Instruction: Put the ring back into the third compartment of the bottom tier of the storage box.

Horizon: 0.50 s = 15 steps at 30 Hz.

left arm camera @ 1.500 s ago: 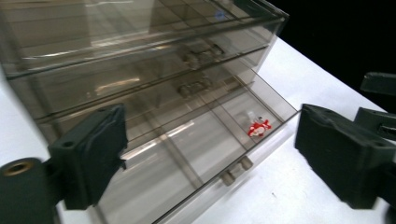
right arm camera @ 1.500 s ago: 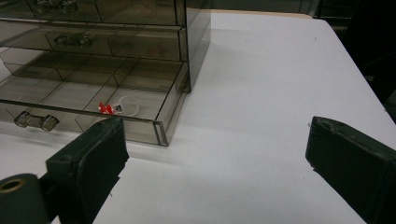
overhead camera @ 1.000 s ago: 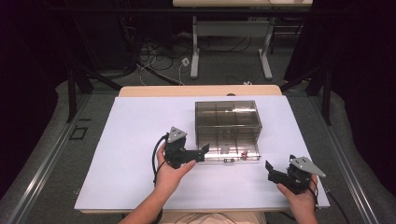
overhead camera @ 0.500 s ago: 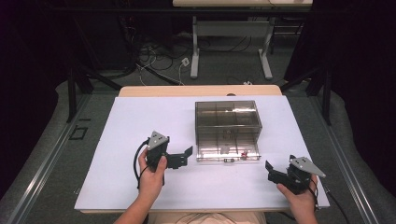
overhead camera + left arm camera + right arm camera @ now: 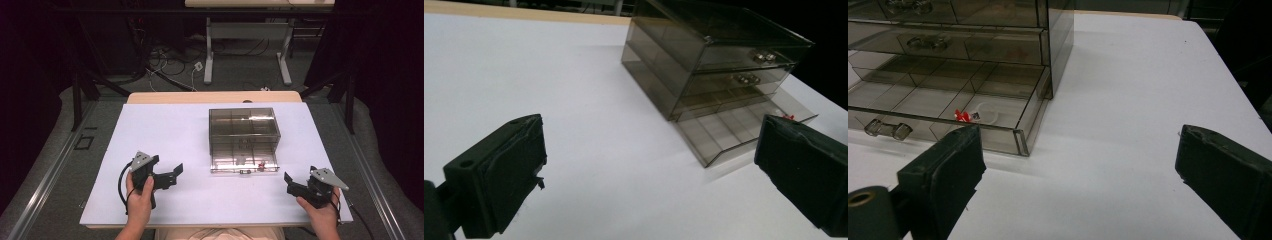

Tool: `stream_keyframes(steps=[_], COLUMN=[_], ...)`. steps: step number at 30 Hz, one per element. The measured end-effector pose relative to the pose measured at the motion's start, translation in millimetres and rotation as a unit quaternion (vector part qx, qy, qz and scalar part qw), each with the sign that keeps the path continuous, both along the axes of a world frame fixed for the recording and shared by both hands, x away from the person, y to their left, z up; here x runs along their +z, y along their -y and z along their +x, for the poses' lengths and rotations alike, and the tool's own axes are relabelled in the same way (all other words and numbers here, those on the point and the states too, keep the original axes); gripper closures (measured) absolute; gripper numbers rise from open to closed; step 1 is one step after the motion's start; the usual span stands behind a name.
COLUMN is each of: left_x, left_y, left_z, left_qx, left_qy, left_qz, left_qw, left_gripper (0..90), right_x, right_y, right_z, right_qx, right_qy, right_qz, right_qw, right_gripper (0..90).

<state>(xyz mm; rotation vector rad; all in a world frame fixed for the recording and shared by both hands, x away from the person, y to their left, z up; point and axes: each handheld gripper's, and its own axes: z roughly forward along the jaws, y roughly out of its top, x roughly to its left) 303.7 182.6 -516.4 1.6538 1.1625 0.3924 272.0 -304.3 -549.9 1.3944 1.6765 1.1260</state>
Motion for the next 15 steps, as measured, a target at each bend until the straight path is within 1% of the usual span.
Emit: stream_keyframes(steps=[3,6,9,10,11,14,15], left_x=[-2.9,-6.1,-11.3,-12.4,-13.7,-15.8,-16.5], left_y=[-10.6,-18.1,-25.4,-26.6,-28.2,-29.4,-29.0], left_z=[-4.9,-8.6,-9.9,-9.4,-8.6,-6.2,-5.4], left_qx=[0.007,0.014,0.021,0.023,0.027,0.026,0.026], left_qy=[0.006,0.009,0.006,0.005,0.002,-0.009,-0.014], left_qz=[0.013,0.018,0.013,0.012,0.006,-0.007,-0.01], left_qw=[0.9999,0.9997,0.9997,0.9997,0.9996,0.9996,0.9995], left_gripper=[0.5,0.5,0.5,0.5,0.5,0.5,0.5], right_x=[0.0,0.7,0.8,1.7,-0.1,-0.6,-0.7], right_y=[0.0,0.6,1.3,1.8,1.0,0.4,0.6], right_z=[0.1,-0.2,0.0,-1.0,0.5,0.7,0.6], right_qx=[-0.002,0.001,0.001,0.006,0.004,0.007,0.007], right_qy=[0.003,-0.002,-0.001,-0.015,-0.005,-0.007,-0.007], right_qz=[0.0,0.0,0.0,-0.001,0.002,0.003,-0.001], right_qw=[1.0,1.0,1.0,0.9999,1.0,0.9999,0.9999], right_gripper=[5.2,5.2,5.1,5.1,5.1,5.0,5.0])
